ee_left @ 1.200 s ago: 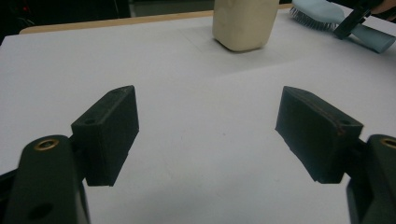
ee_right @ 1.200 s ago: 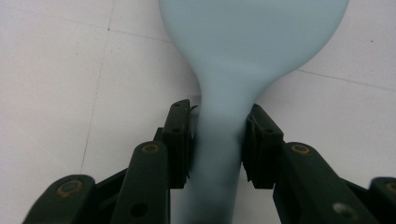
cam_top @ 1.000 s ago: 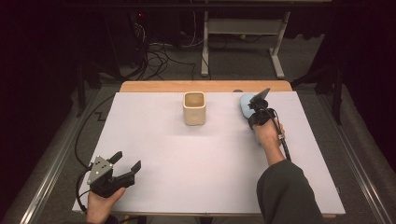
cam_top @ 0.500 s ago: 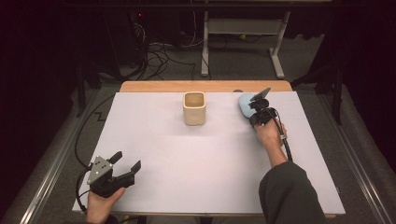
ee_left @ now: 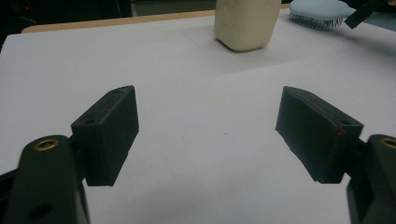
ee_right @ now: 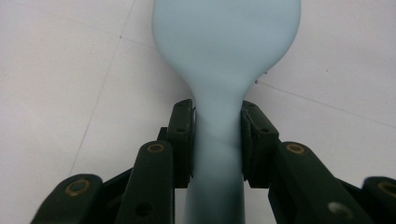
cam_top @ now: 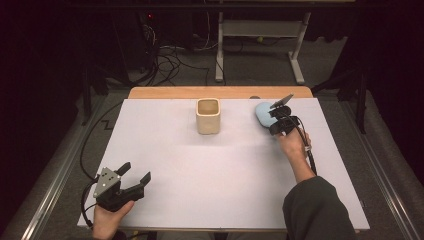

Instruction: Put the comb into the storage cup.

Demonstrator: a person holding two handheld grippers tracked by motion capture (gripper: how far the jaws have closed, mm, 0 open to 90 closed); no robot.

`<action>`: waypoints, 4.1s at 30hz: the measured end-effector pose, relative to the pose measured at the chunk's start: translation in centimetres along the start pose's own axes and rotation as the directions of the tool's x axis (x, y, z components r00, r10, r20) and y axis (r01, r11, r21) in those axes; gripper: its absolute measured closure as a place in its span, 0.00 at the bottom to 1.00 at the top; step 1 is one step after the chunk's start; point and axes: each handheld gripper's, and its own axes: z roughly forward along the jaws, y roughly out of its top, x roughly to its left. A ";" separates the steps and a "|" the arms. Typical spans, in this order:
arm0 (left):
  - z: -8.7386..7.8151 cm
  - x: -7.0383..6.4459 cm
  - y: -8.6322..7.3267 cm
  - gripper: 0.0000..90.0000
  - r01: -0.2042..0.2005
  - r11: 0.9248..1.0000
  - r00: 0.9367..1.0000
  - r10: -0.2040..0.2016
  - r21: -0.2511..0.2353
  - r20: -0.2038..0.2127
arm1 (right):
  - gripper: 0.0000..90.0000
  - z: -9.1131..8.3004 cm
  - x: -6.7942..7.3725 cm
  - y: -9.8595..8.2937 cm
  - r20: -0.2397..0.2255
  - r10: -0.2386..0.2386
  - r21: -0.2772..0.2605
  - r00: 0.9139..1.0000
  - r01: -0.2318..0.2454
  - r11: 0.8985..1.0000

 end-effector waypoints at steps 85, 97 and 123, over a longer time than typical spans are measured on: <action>0.4 -0.1 0.0 0.25 0.007 1.000 1.000 -0.007 0.024 -0.001 | 0.78 -8.7 0.5 -12.2 -0.212 -0.242 -0.360 0.947 0.155 0.920; 0.5 -0.2 0.1 0.25 0.000 1.000 1.000 0.000 0.028 0.004 | 0.78 -9.5 1.7 -13.9 -0.224 -0.277 -0.401 0.934 0.171 0.900; 0.8 -1.0 0.6 0.25 -0.024 0.999 0.999 0.022 0.040 0.043 | 0.78 -10.6 4.7 -16.2 -0.273 -0.344 -0.468 0.898 0.188 0.863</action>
